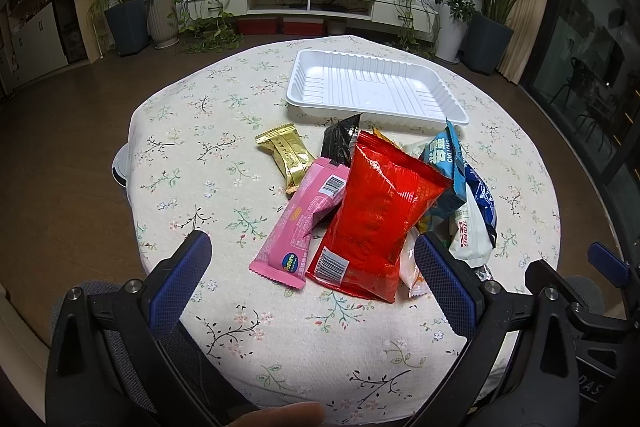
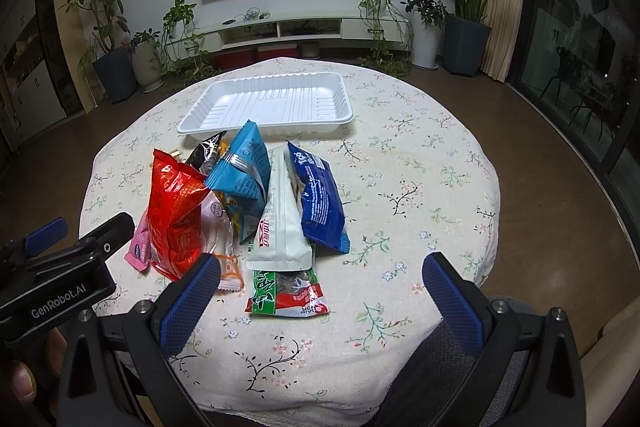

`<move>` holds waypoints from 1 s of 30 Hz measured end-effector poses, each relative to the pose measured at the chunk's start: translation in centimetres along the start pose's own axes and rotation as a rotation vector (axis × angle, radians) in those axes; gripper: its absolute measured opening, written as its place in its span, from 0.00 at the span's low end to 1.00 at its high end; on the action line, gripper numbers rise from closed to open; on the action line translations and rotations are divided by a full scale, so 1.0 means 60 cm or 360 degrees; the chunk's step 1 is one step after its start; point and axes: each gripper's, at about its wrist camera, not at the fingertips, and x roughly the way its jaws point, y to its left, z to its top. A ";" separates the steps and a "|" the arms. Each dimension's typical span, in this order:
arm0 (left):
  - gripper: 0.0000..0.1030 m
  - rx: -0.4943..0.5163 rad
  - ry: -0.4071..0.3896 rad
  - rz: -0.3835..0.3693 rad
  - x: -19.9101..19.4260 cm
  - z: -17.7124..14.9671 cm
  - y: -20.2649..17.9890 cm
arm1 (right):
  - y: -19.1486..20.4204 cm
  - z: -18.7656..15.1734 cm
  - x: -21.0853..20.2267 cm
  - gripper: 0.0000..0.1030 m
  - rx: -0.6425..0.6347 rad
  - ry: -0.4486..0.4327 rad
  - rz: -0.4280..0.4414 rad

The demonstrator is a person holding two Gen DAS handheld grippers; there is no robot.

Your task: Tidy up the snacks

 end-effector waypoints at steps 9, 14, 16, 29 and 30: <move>1.00 -0.0003 0.0004 -0.0002 0.003 -0.002 0.000 | 0.000 0.000 0.002 1.00 -0.0001 0.0018 0.0011; 1.00 -0.0027 -0.0001 -0.0024 0.006 -0.007 0.003 | 0.000 0.000 0.004 1.00 0.0002 0.0025 0.0018; 1.00 -0.0035 -0.0022 -0.0056 0.008 -0.010 0.008 | 0.000 0.000 0.004 1.00 0.0002 0.0026 0.0019; 1.00 -0.0080 0.0152 -0.0368 0.044 -0.051 0.083 | -0.036 0.003 0.020 1.00 0.0171 -0.0022 0.0332; 1.00 -0.0087 0.0162 -0.0370 0.051 -0.047 0.089 | -0.039 0.002 0.027 1.00 0.0177 0.0016 0.0356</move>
